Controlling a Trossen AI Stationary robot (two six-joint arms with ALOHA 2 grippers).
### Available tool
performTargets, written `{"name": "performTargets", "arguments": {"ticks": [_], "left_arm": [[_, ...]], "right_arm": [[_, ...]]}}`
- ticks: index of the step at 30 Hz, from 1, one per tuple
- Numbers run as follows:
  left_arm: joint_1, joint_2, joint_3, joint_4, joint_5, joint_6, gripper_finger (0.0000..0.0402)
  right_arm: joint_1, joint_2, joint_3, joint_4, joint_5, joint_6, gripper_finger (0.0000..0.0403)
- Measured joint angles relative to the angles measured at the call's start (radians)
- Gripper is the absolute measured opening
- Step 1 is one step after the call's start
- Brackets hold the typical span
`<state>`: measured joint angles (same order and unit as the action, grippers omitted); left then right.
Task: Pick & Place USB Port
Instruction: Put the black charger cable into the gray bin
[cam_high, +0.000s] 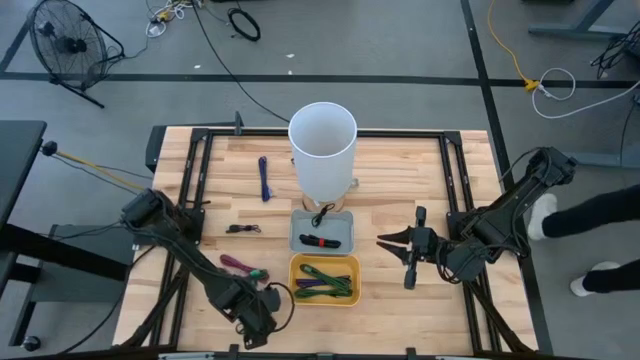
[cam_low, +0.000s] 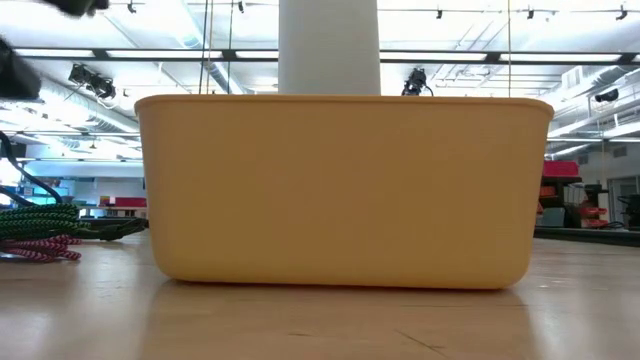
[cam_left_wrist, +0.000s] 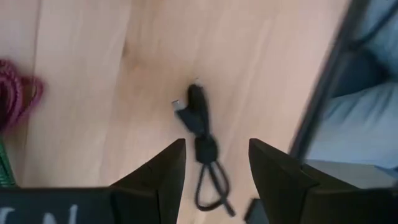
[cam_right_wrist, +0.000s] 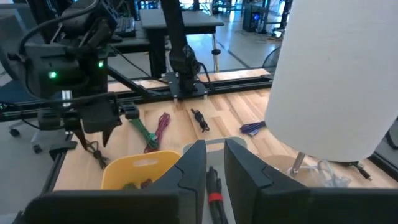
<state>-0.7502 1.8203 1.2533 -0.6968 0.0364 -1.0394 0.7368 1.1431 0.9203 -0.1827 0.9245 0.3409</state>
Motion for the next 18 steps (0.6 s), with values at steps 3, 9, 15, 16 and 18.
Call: {"name": "performTargets", "arguments": {"ticks": [3,9,15,16,18], "left_arm": [[-0.001,0.030,0.000,-0.022,0.009,-0.023,0.0181],[0.001,0.084,-0.001,-0.006,0.061,-0.022,0.0181],[-0.002,0.097,-0.001,0.012,0.047,-0.023,0.0181],[-0.007,0.098,-0.001,0.012,0.041,-0.022,0.0181],[-0.011,0.098,-0.001,0.026,0.015,-0.013,0.0181]], "right_arm": [[0.000,0.000,0.000,0.001,0.000,0.000,0.0058],[0.000,0.000,0.000,0.003,0.001,0.004,0.0058],[0.000,0.000,0.000,0.002,0.001,0.006,0.0058],[0.000,0.000,0.000,0.003,0.001,0.006,0.0058],[0.000,0.000,0.000,-0.001,0.001,0.008,0.0058]]}}
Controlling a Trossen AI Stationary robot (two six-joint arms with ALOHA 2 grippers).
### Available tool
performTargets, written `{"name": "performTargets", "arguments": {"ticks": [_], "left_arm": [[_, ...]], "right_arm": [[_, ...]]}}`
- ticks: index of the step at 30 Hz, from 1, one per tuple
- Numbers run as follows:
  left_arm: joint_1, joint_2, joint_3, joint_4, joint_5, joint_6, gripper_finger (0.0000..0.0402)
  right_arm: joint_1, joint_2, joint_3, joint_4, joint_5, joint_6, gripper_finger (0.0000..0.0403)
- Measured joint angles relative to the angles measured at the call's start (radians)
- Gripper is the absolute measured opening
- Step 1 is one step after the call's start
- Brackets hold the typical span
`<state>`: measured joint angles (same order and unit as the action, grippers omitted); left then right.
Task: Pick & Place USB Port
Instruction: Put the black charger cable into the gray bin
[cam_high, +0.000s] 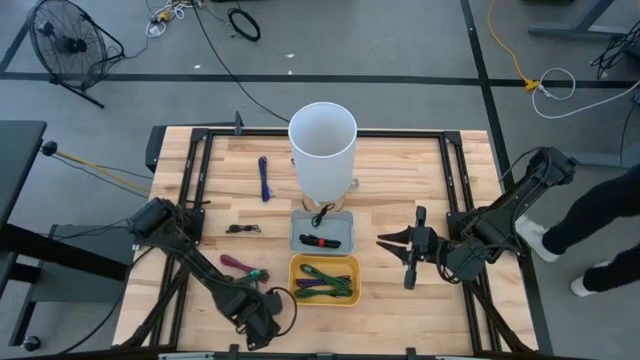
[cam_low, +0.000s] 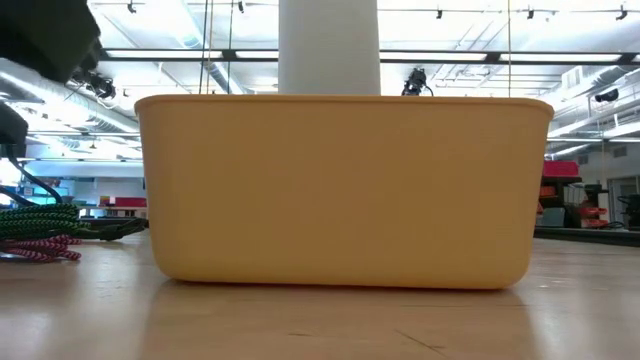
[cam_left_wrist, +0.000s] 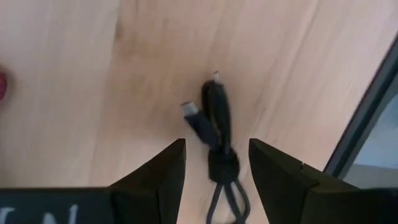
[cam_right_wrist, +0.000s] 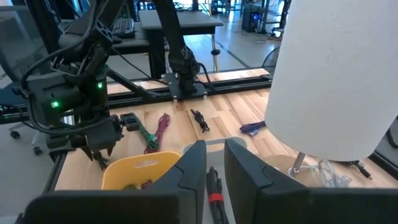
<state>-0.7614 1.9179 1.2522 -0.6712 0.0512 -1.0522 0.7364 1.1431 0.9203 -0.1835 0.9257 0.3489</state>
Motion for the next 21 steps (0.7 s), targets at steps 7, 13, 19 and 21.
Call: {"name": "performTargets", "arguments": {"ticks": [7,13,19,21], "left_arm": [[-0.005,0.000,0.000,0.019,-0.019,0.017,0.0181],[-0.006,0.006,0.001,0.019,-0.031,0.016,0.0181],[-0.005,0.043,0.005,0.017,-0.011,0.017,0.0181],[-0.002,0.050,0.005,0.017,-0.011,0.016,0.0179]], "right_arm": [[0.000,0.000,0.000,-0.003,0.000,0.008,0.0058],[0.000,0.000,0.000,-0.004,0.000,0.006,0.0058],[0.000,0.000,0.000,-0.004,0.000,0.006,0.0058],[0.000,0.000,0.000,-0.004,0.000,0.006,0.0058]]}}
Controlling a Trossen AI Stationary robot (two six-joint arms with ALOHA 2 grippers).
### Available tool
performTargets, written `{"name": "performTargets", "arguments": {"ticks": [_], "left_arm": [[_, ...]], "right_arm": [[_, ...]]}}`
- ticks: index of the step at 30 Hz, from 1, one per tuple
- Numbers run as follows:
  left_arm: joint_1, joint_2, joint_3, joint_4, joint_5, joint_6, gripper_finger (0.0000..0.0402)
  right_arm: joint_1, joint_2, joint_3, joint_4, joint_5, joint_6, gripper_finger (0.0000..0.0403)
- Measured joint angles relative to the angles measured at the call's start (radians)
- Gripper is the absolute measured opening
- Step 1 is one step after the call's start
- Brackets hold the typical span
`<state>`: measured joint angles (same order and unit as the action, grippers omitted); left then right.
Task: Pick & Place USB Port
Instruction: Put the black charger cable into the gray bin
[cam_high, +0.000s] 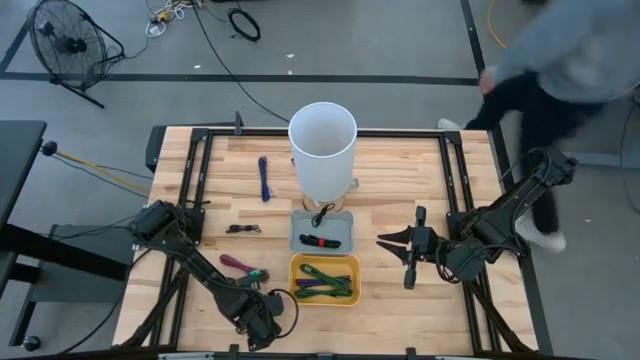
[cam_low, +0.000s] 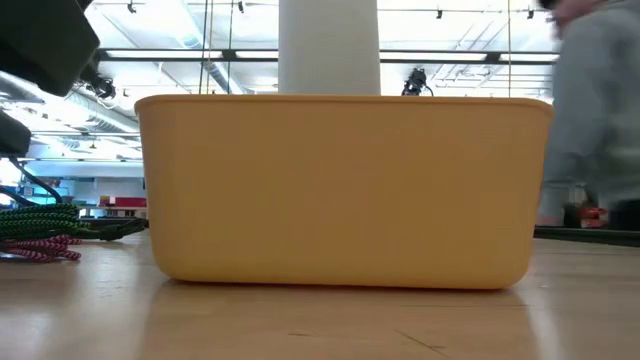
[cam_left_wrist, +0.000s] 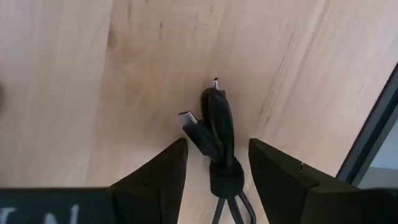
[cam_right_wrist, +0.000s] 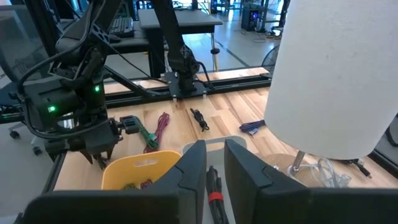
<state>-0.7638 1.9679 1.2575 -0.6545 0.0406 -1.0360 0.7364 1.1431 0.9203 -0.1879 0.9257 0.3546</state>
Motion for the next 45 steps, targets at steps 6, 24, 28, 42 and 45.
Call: {"name": "performTargets", "arguments": {"ticks": [6,24,28,42,45], "left_arm": [[0.005,0.002,-0.002,-0.023,-0.001,0.001,0.0062],[0.009,-0.014,0.345,-0.491,-0.242,0.175,0.0018],[0.051,-0.016,0.466,-0.707,-0.409,0.239,0.0018],[0.361,-0.018,0.534,-0.655,-0.619,0.695,0.0018],[0.419,-0.018,0.534,-0.565,-0.619,0.829,0.0018]], "right_arm": [[0.000,0.000,0.000,0.000,0.000,0.000,0.0058],[0.000,0.000,0.000,-0.001,-0.002,0.001,0.0058],[0.000,0.000,0.000,-0.002,-0.003,0.006,0.0058],[0.000,0.000,0.000,-0.001,-0.012,0.007,0.0058],[0.000,0.000,0.000,-0.001,-0.027,0.007,0.0058]]}}
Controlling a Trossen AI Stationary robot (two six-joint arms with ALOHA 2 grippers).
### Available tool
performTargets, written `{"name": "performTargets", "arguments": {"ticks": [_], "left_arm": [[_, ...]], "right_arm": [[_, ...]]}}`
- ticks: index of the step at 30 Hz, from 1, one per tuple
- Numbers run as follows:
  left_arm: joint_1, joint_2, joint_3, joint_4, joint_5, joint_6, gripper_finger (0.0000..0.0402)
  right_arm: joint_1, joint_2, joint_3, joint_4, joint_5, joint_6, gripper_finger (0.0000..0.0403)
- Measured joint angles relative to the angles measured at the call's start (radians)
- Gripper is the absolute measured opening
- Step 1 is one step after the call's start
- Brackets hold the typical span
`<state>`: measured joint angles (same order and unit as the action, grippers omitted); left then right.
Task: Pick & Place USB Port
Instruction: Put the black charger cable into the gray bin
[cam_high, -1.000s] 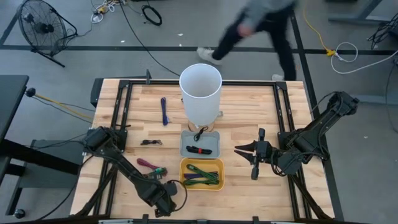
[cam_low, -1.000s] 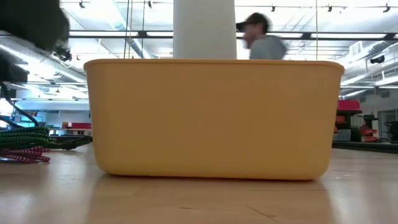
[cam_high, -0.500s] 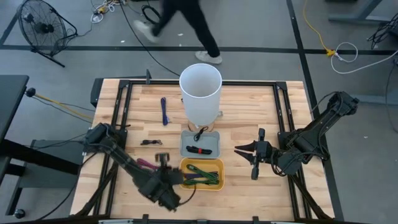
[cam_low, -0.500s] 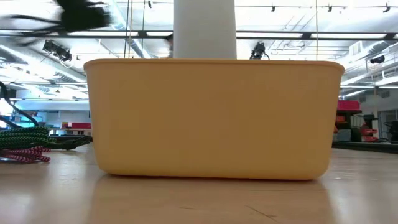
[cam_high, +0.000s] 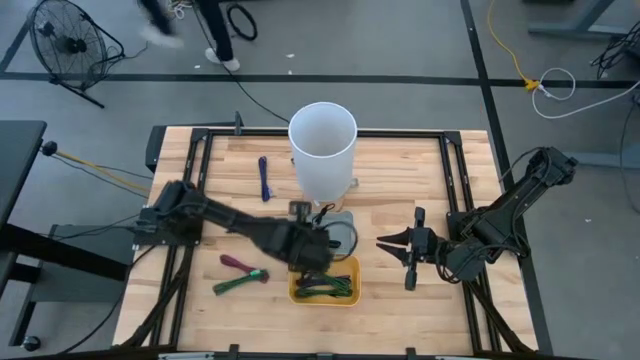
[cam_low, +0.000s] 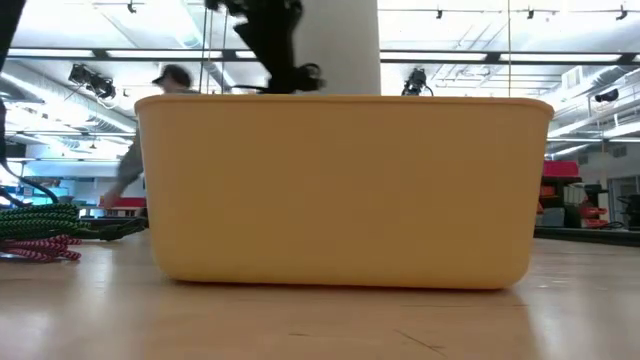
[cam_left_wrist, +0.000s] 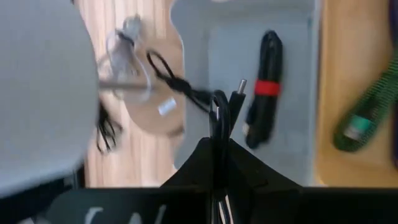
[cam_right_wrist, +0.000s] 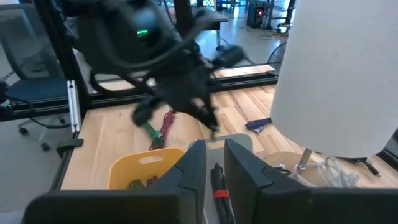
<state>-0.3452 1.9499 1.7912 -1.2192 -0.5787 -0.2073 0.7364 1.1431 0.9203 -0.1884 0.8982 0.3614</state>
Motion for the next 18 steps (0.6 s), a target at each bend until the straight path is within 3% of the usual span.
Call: {"name": "performTargets", "arguments": {"ticks": [5,18], "left_arm": [[0.087,0.000,0.000,0.108,0.101,0.176,0.0018],[0.213,0.000,0.000,0.279,0.334,0.329,0.0018]], "right_arm": [[0.001,0.000,0.000,-0.002,-0.001,0.002,0.0058],[0.000,0.000,0.000,-0.010,-0.024,-0.002,0.0058]]}}
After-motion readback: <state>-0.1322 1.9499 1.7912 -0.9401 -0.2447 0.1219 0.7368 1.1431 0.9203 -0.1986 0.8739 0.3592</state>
